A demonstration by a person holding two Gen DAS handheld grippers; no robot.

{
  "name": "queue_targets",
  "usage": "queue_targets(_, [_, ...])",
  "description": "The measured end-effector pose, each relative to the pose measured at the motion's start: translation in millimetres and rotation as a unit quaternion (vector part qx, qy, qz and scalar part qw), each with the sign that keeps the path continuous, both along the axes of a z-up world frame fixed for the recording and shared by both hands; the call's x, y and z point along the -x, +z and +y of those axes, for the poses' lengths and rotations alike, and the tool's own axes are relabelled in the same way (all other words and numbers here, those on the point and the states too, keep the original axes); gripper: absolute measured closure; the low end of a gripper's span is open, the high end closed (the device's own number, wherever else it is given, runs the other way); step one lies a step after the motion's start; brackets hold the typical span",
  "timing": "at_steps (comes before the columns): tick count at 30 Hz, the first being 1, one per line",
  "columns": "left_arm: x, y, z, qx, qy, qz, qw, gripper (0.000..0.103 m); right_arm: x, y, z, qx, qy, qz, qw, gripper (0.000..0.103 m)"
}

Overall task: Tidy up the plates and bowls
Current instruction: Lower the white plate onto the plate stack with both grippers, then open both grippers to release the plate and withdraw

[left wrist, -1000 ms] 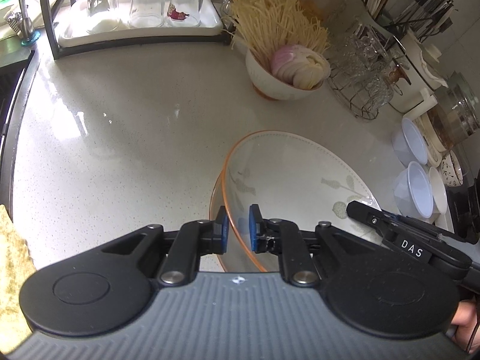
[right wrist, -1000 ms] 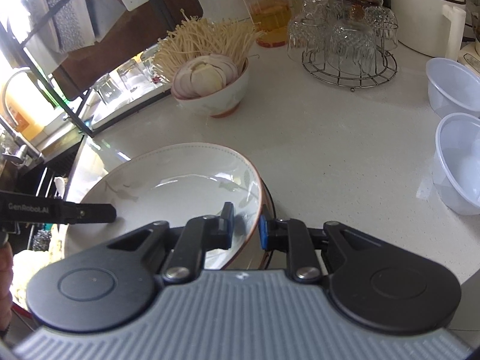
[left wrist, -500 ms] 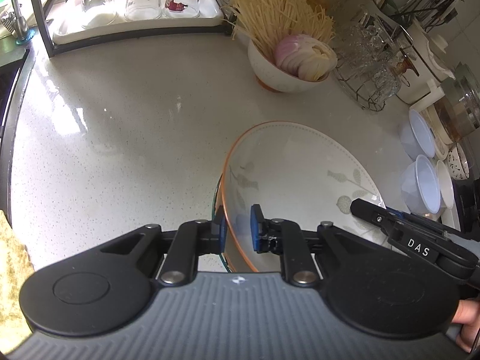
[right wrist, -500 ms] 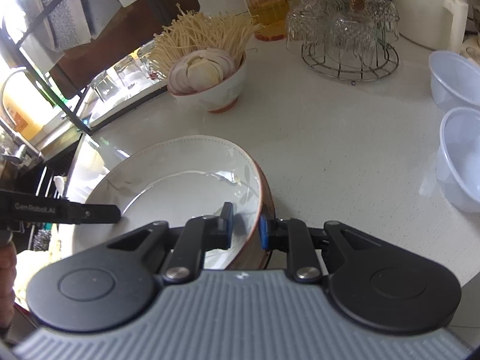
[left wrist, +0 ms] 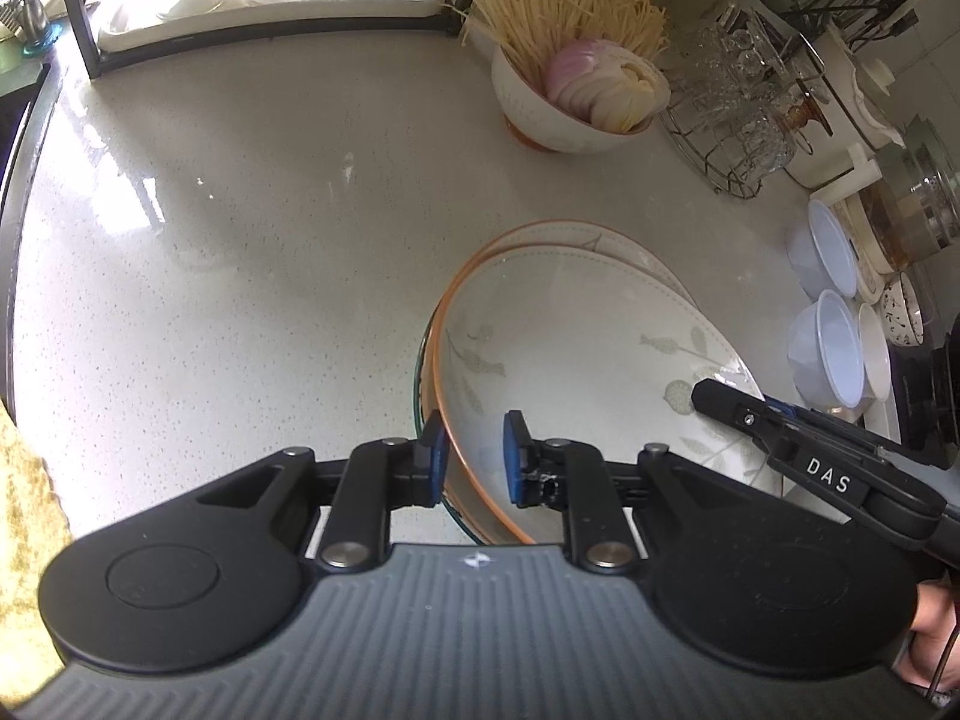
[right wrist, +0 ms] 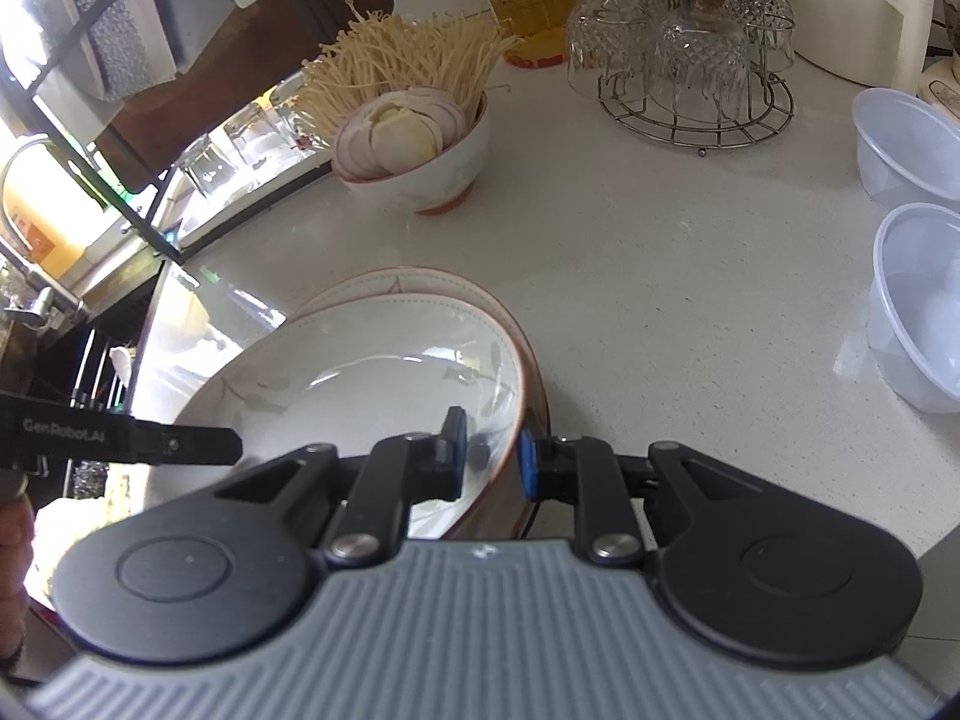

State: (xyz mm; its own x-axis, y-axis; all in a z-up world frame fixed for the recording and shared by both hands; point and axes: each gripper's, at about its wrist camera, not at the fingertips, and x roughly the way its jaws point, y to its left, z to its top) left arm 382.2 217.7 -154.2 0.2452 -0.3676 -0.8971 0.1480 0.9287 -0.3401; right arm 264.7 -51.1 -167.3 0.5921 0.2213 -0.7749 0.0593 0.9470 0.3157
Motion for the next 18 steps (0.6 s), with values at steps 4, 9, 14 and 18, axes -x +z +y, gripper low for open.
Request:
queue_targets(4, [3, -1, 0, -0.023, -0.005, 0.006, 0.9997, 0.078, 1, 4, 2, 0.009, -0.002, 0.005, 1.0, 0.081])
queue_targets(9, [5, 4, 4, -0.006, -0.011, -0.003, 0.9999, 0.078, 3, 7, -1, 0.033, -0.026, 0.003, 0.999, 0.079])
queue_targets(14, [5, 21, 1, -0.01, -0.027, -0.041, 0.9987, 0.077, 9, 17, -1, 0.036, -0.037, -0.022, 0.998, 0.08])
queue_targets(18, [5, 47, -6, -0.008, -0.049, -0.089, 0.9948, 0.077, 14, 39, 0, 0.052, -0.056, -0.052, 0.996, 0.08])
